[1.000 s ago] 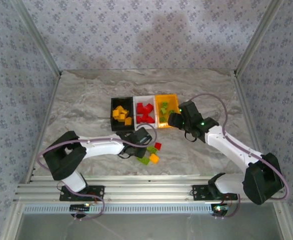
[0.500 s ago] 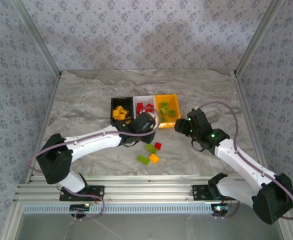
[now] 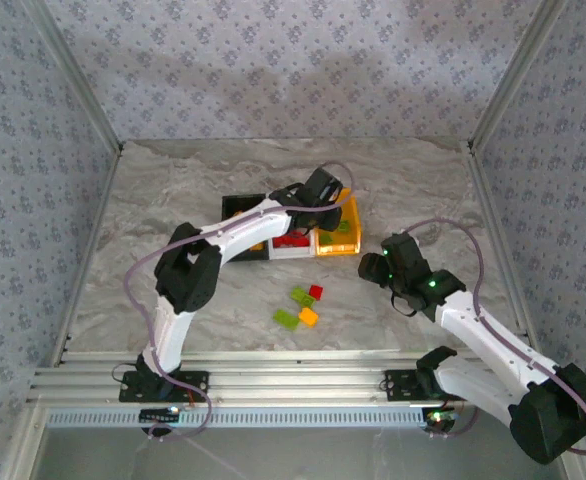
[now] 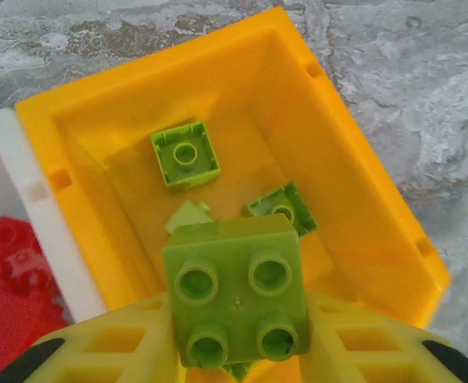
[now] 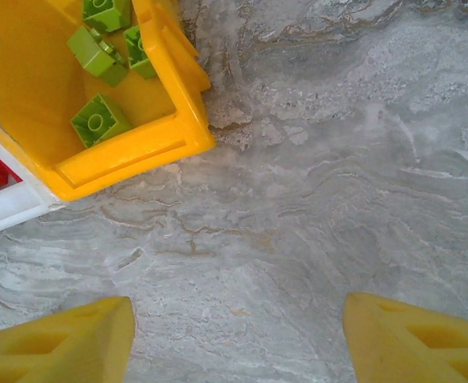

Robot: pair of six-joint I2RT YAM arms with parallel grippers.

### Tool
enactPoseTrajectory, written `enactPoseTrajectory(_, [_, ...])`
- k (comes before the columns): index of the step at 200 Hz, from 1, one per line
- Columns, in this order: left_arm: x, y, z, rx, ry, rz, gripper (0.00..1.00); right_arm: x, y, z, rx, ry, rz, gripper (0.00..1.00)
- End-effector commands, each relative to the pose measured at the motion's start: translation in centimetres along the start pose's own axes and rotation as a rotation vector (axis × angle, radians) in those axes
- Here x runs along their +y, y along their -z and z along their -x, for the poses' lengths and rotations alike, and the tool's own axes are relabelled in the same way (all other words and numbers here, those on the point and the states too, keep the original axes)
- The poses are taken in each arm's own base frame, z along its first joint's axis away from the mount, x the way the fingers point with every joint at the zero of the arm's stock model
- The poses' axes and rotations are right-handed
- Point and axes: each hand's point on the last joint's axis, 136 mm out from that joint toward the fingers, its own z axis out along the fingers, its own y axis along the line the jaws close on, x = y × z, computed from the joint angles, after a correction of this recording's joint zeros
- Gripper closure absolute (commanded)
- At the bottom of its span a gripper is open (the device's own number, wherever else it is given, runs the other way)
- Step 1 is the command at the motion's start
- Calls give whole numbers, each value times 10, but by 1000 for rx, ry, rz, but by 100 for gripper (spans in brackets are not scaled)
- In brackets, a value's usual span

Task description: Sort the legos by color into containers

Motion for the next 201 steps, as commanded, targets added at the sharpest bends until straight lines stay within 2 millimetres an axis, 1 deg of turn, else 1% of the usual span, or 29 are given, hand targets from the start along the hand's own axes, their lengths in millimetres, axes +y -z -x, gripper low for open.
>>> enactPoseTrajectory(1, [-14, 2, 19, -6, -20, -39, 50, -6, 0, -2, -1, -25, -14, 28])
enactPoseTrajectory(8, [-14, 0, 22, -2, -15, -39, 42, -6, 0, -2, 0, -27, -16, 28])
enactPoseTrajectory(12, [-13, -3, 19, 13, -14, -37, 39, -6, 0, -2, -1, -27, -14, 28])
enactPoseTrajectory(15, [-16, 1, 27, -5, -11, -45, 37, -6, 1, -2, -1, -26, -12, 28])
enactPoseTrajectory(34, [-19, 9, 36, -23, -4, -59, 24, -6, 2, -1, -3, -27, -11, 26])
enactPoseTrajectory(49, [-23, 22, 44, -45, 8, -79, 18, -6, 3, -1, -1, -28, -7, 26])
enactPoseTrajectory(62, [-27, 39, 51, -70, 26, -110, 15, -5, 4, -1, -2, -28, -2, 25])
enactPoseTrajectory(65, [-29, 44, 55, -82, 31, -121, 11, -5, 4, -1, -5, -29, 0, 25])
enactPoseTrajectory(66, [-28, 44, 52, -75, 32, -121, 9, -5, 4, -1, -3, -28, 1, 25])
enactPoseTrajectory(69, [-29, 47, 50, -76, 36, -130, 5, -4, 4, -1, -4, -28, 3, 25])
enactPoseTrajectory(74, [-31, 54, 51, -85, 45, -145, 1, -4, 5, 0, -7, -26, 6, 25])
enactPoseTrajectory(84, [-33, 70, 52, -105, 64, -175, 0, -2, 5, 2, -11, -23, 11, 25])
enactPoseTrajectory(91, [-35, 85, 55, -132, 78, -202, 0, -1, 5, 3, -16, -21, 14, 25])
enactPoseTrajectory(96, [-35, 92, 52, -139, 89, -215, 1, 0, 5, 5, -23, -13, 18, 25])
enactPoseTrajectory(104, [-36, 108, 51, -167, 101, -240, 1, 1, 4, 5, -22, -5, 25, 25])
enactPoseTrajectory(106, [-37, 115, 54, -181, 105, -248, 0, 2, 4, 5, -22, -5, 28, 25])
enactPoseTrajectory(108, [-37, 117, 50, -178, 107, -252, 0, 2, 4, 5, -22, -4, 29, 25])
enactPoseTrajectory(127, [-34, 154, 39, -228, 124, -277, 0, 7, 2, 3, -13, 4, 52, 26])
enactPoseTrajectory(145, [-25, 179, 13, -247, 132, -268, 1, 15, 0, 0, 5, 25, 87, 25])
enactPoseTrajectory(151, [-20, 186, 3, -251, 137, -262, 0, 19, -1, -3, 15, 37, 103, 25])
enactPoseTrajectory(155, [-17, 188, -7, -246, 138, -253, 0, 22, -1, -5, 23, 45, 111, 25])
enactPoseTrajectory(160, [-12, 193, -15, -251, 147, -243, 0, 24, -2, -7, 30, 52, 118, 25])
enactPoseTrajectory(174, [5, 203, -45, -252, 173, -222, 0, 33, -4, -16, 57, 88, 139, 25])
enactPoseTrajectory(201, [38, 227, -95, -301, 225, -197, 0, 56, -4, -39, 117, 192, 188, 26])
